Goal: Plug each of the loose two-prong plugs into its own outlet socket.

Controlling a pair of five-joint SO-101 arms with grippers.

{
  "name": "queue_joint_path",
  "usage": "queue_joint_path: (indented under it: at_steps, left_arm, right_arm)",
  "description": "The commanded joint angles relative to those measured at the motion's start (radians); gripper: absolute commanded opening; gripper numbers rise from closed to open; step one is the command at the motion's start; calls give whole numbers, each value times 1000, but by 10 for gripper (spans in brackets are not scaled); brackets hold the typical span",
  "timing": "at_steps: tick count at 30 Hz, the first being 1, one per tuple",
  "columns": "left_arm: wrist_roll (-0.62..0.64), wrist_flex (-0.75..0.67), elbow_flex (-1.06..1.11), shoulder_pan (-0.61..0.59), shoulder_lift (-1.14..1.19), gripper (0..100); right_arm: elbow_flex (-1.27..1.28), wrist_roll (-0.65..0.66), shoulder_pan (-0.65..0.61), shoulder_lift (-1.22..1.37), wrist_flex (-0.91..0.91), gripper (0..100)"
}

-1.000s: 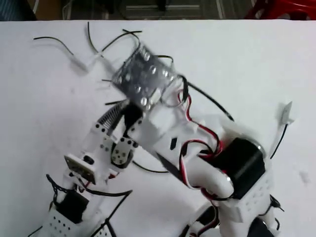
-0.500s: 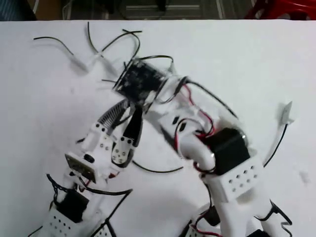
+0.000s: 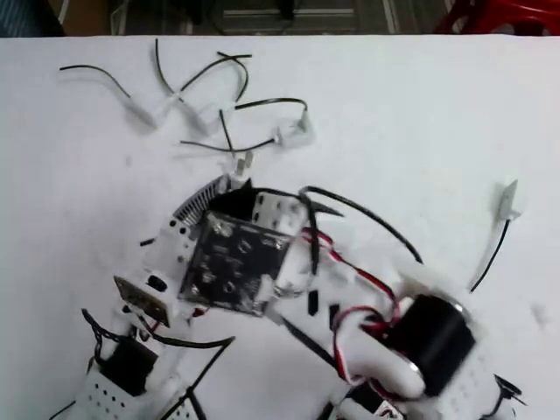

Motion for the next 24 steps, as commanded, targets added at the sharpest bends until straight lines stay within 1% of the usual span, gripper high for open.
queue_joint_path:
  at_steps: [1,6,9,13,16,19,24]
  left_arm:
    - [-14,-26,17,10,-10,23]
    - [-14,-26,14,10,-10,23]
    - [-14,-26,12,10,-10,23]
    - [-14,-26,11,10,-10,23]
    - [-14,-28,11,10,-10,23]
    - [-14,-28,11,10,-10,23]
    - [-12,-23,-8,8,-10,23]
  right_arm:
    - [31,12,64,39,-61,18]
    - [78,15,234,90,-165,18]
    - [115,21,312,125,-202,18]
    - [180,104,374,148,-234,18]
    - [186,115,386,143,-246,18]
    - [146,115,367,114,-243,18]
    - [55,112,271,61,-199,18]
